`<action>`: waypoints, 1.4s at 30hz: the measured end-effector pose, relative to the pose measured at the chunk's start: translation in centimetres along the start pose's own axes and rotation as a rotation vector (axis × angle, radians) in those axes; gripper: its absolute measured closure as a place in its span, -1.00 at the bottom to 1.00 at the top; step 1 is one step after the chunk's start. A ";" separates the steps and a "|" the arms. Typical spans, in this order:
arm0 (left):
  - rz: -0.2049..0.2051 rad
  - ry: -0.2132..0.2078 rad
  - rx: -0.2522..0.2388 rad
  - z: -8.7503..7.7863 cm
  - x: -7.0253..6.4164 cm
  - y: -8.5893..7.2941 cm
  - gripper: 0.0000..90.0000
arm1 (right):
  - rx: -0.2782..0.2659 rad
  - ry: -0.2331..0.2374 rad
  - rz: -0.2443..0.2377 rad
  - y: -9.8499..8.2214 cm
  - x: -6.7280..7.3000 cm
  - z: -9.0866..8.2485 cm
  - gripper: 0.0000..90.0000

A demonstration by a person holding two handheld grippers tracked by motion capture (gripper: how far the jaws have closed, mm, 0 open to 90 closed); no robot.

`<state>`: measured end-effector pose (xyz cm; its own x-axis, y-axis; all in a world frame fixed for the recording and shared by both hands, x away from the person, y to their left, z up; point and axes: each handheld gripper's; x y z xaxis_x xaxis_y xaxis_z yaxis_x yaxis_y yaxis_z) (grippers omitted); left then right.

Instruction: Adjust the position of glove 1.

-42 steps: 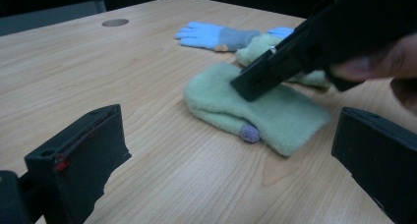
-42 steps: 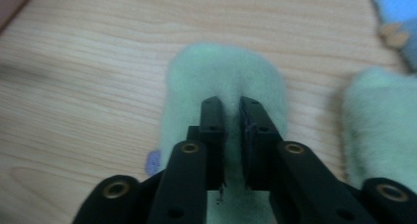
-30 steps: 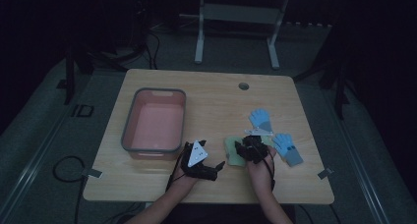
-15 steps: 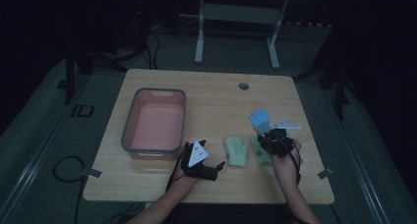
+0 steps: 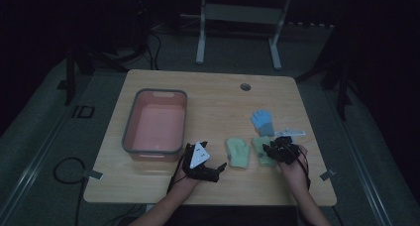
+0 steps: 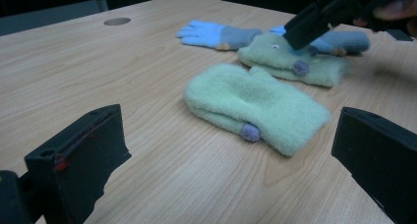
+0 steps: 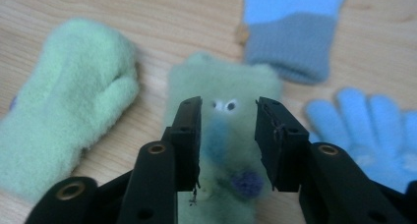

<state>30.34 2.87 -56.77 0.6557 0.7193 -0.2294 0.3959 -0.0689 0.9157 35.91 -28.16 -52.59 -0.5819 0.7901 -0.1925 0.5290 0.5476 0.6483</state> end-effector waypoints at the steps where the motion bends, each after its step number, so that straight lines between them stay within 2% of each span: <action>1: 0.000 0.001 0.000 0.0 0.0 0.0 -0.99 | 0.004 -0.004 0.003 -0.2 0.1 0.2 0.36; 3: 0.000 0.000 0.000 0.0 0.0 0.0 -0.99 | 0.025 -0.003 0.009 -0.7 0.3 0.9 0.34; 7: 0.001 0.000 -0.001 0.0 0.0 0.0 -0.99 | -0.004 -0.020 0.014 -1.4 0.7 1.1 0.34; 11: -0.001 0.000 -0.002 0.0 0.0 0.0 -0.99 | -0.007 -0.040 -0.007 -1.4 1.0 1.2 0.39; 13: -0.002 0.000 -0.001 0.0 0.0 0.0 -0.99 | -0.005 -0.047 -0.008 -1.4 1.1 1.2 0.46; 14: -0.005 0.001 -0.001 0.0 0.0 0.0 -0.99 | -0.007 -0.048 -0.002 -1.5 1.2 1.2 0.58; 15: -0.006 0.000 -0.001 0.0 0.0 0.0 -0.99 | -0.007 -0.048 -0.002 -1.5 1.2 1.2 0.58; 18: -0.007 0.001 -0.002 0.0 0.0 0.0 -0.99 | -0.003 -0.053 -0.002 -1.4 1.3 1.2 0.79; 21: -0.004 0.001 -0.001 0.0 0.0 0.0 -0.99 | -0.004 -0.063 0.010 -1.3 1.5 1.2 0.87; 23: -0.002 0.001 -0.001 0.0 0.0 0.0 -0.99 | -0.007 -0.064 0.040 -1.3 1.4 1.1 0.90; 27: -0.006 0.002 0.000 0.0 0.0 0.0 -0.99 | -0.014 -0.066 0.066 -0.6 1.5 0.1 0.93; 30: -0.003 0.002 0.000 0.1 0.0 0.0 -0.99 | -0.047 -0.074 0.098 0.4 1.5 -1.6 0.93; 32: -0.001 0.003 0.001 0.1 -0.1 0.0 -0.99 | -0.047 -0.074 0.098 0.4 1.5 -1.6 0.93; 33: -0.001 0.003 0.001 0.1 -0.1 0.0 -0.99 | -0.053 -0.083 0.092 0.8 1.7 -2.2 0.93; 34: -0.004 0.003 -0.002 0.0 0.0 0.0 -0.99 | -0.084 -0.084 0.103 1.9 2.0 -3.3 0.94; 35: -0.006 0.003 -0.002 0.0 0.0 0.0 -0.99 | -0.089 -0.084 0.104 2.3 2.2 -3.6 0.93; 42: -0.008 0.004 -0.005 0.0 0.0 0.0 -0.99 | -0.135 -0.114 0.082 4.9 4.2 -5.2 0.94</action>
<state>30.34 2.87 -56.79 0.6499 0.7226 -0.2355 0.3982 -0.0598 0.9153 32.84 -23.55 -46.37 -0.4627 0.8607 -0.2125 0.4794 0.4445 0.7567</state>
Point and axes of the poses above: each handheld gripper's, and its own axes: z roughly forward along the jaws, y roughly out of its top, x roughly to its left, and after that the axes turned 15 degrees about -z, right-handed
